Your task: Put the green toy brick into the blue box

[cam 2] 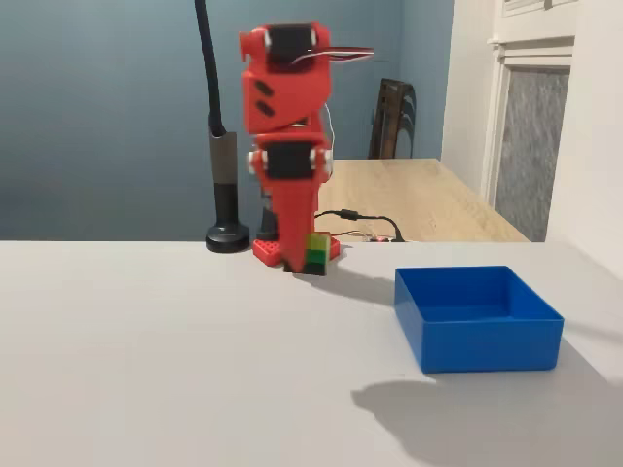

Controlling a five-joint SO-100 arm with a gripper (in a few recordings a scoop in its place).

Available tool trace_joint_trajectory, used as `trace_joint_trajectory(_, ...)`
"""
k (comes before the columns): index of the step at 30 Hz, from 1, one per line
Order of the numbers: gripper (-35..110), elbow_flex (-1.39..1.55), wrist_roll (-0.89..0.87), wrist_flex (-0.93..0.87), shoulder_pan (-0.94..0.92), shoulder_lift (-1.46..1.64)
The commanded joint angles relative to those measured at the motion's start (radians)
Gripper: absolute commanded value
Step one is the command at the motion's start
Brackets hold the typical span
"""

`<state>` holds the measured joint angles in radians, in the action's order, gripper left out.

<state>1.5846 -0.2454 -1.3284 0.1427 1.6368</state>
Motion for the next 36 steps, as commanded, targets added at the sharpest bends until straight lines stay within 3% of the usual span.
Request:
trace_joint_trajectory(1,0,-0.051,0.000,-0.012,0.141,0.052)
trace_joint_trajectory(16,0,-0.048,0.037,-0.011,0.465,0.043)
trace_joint_trajectory(36,4,0.120,0.133,0.112,0.500,0.037)
